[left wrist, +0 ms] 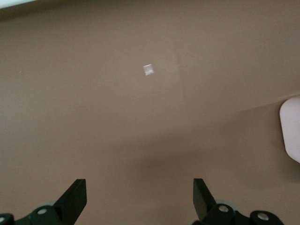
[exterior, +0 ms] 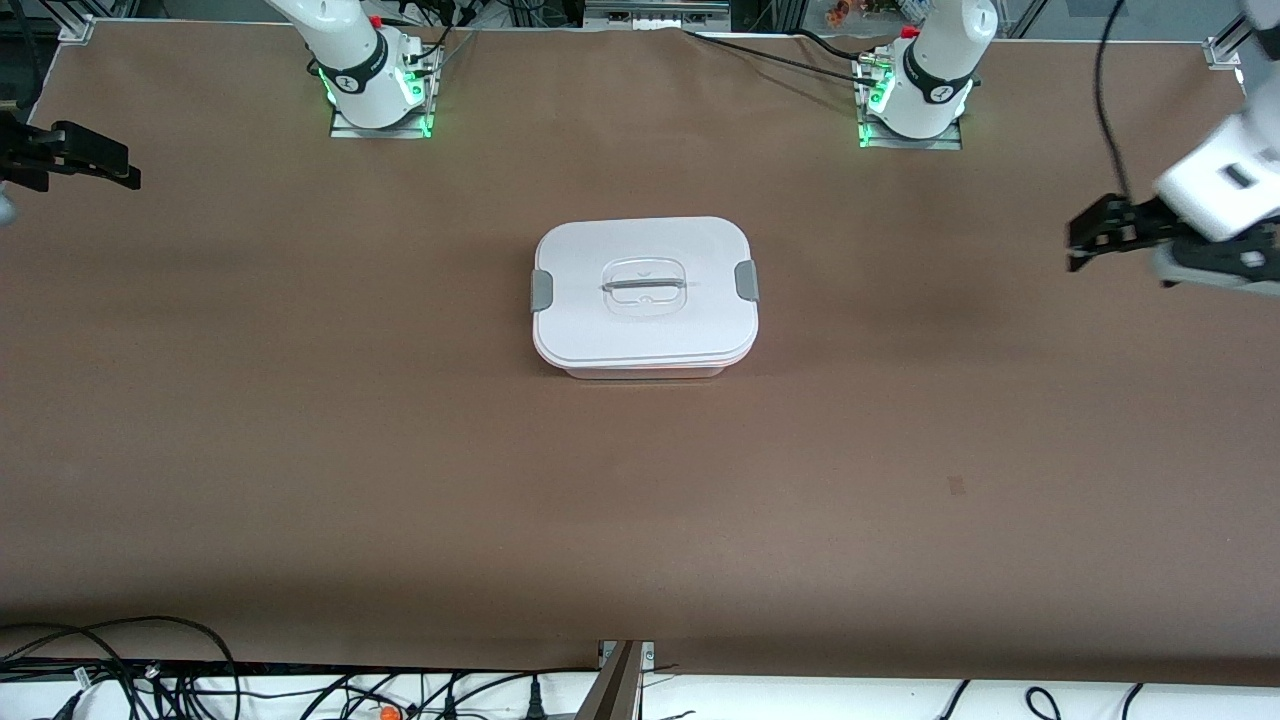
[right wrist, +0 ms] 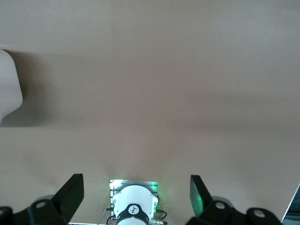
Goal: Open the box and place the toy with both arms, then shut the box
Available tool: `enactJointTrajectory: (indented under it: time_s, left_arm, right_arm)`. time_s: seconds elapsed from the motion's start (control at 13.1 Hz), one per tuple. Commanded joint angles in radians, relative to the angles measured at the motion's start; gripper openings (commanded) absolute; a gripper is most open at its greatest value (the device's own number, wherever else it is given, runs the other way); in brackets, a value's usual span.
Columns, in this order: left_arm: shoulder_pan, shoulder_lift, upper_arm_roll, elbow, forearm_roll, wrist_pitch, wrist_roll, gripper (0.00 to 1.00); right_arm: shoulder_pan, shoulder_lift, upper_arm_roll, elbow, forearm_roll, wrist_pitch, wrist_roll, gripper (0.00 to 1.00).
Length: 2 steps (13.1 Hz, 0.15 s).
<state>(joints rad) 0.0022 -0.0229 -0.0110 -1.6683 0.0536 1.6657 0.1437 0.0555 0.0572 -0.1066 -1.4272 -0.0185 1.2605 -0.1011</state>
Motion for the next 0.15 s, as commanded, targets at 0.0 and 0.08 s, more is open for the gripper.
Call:
enactJointTrajectory:
  time_s: [0.0, 0.08]
  left_arm:
    - [-0.037, -0.032, 0.046, -0.048, -0.017, 0.026, -0.026, 1.00]
    - [-0.037, -0.032, 0.048, -0.047, -0.017, 0.026, -0.029, 1.00]
  right_arm:
    - [-0.003, -0.010, 0.002, -0.013, -0.003, 0.008, 0.008, 1.00]
    - [-0.003, -0.010, 0.002, -0.013, -0.006, 0.008, 0.008, 1.00]
